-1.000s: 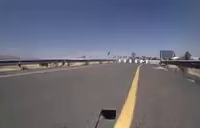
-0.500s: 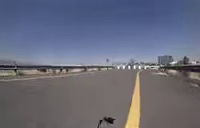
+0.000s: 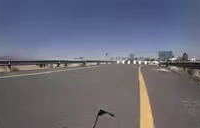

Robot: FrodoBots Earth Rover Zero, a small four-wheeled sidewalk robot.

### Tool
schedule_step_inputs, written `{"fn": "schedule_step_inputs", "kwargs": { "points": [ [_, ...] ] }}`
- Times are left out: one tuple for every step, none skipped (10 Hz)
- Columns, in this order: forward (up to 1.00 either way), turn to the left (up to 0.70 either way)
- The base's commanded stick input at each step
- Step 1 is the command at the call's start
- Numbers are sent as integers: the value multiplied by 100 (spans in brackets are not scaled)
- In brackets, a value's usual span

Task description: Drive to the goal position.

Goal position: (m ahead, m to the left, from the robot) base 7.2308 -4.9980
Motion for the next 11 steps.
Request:
{"fn": "schedule_step_inputs", "kwargs": {
  "points": [
    [70, 0],
    [70, 0],
    [70, 0],
    [70, -1],
    [70, -14],
    [70, -26],
    [70, -27],
    [70, -27],
    [70, -27],
    [70, -27],
    [70, -27]
  ]
}}
